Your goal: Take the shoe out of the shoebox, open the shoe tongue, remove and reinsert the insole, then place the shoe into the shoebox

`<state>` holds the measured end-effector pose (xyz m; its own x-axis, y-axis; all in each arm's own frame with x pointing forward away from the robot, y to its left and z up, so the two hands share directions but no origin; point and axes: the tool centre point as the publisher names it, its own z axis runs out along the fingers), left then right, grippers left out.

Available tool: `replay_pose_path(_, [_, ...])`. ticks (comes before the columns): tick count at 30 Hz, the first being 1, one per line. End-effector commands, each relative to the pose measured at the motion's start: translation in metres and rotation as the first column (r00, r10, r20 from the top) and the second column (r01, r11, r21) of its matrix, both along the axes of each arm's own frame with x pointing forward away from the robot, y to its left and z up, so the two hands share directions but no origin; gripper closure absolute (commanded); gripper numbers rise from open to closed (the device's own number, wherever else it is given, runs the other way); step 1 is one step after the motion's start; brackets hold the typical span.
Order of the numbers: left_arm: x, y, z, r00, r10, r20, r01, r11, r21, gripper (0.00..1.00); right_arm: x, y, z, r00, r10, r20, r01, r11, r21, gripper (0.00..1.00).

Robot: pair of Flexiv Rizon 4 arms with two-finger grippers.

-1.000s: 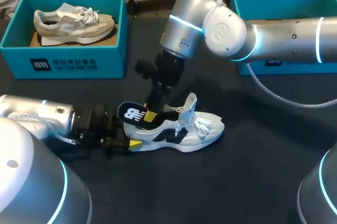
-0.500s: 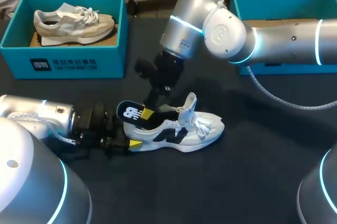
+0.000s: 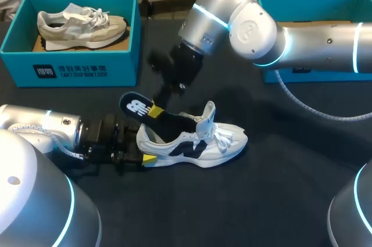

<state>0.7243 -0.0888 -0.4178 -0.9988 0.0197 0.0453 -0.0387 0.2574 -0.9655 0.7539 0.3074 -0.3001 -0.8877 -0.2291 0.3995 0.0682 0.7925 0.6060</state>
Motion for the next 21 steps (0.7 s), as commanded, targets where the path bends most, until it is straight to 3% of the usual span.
replay_pose_path(1, [0.000, 0.000, -0.002, 1.000, 0.004, 0.001, -0.004, 1.000, 0.000, 1.00, -0.001, 0.000, 0.017, 0.999, -0.027, 0.041, 0.026, 0.999, 0.023, 1.00])
replay_pose_path(21, [0.000, 0.000, -0.002, 1.000, 0.004, 0.001, -0.004, 1.000, 0.000, 1.00, 0.043, 0.018, 0.081, 0.983, -0.131, 0.125, 0.120, 0.989, 0.091, 1.00])
